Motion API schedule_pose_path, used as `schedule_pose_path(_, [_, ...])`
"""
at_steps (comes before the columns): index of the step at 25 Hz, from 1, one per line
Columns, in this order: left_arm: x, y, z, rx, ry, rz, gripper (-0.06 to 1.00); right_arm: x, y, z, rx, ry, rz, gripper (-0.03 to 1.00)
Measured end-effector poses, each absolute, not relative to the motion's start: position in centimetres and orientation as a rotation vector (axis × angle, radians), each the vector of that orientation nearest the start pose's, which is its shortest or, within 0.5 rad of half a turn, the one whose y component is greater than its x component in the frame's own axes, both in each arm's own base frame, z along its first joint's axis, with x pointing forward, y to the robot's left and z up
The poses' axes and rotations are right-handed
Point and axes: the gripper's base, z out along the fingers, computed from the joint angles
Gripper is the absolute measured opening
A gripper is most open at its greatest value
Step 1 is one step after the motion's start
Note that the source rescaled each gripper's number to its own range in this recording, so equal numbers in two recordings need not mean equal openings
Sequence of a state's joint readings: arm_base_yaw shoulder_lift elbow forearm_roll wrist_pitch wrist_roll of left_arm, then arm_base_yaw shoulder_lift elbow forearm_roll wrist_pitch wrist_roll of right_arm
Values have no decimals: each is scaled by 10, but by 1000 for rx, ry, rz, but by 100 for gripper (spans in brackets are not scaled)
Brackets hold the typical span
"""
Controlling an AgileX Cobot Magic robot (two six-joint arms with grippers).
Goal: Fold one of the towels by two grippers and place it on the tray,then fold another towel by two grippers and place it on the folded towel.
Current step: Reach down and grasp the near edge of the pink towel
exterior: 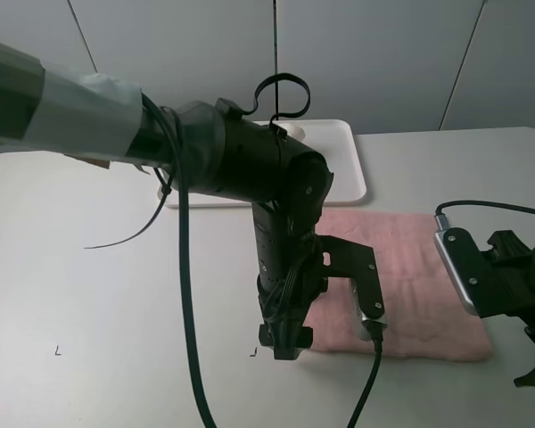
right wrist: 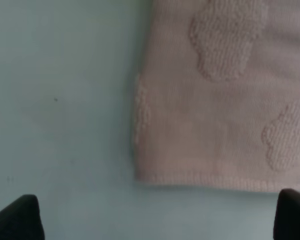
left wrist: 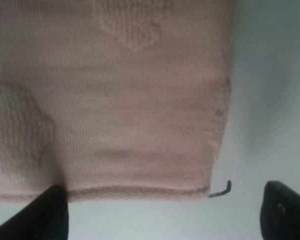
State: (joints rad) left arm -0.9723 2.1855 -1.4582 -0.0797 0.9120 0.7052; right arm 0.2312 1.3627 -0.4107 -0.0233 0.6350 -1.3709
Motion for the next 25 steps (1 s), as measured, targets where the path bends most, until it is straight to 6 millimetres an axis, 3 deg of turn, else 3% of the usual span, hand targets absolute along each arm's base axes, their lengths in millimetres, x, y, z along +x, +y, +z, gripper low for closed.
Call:
schedule_pose_path(11, [226, -343, 109, -2297, -2162, 104, 99, 162, 40, 132, -2251, 2121, -8, 100])
schedule_pose_path(19, [208, -355, 109, -2372, -2093, 107, 99, 152, 38, 119, -2328, 2078, 17, 100])
schedule_pose_path(25, [207, -355, 107, -2382, -2082, 101, 99, 152, 38, 118, -2325, 2057, -2, 100])
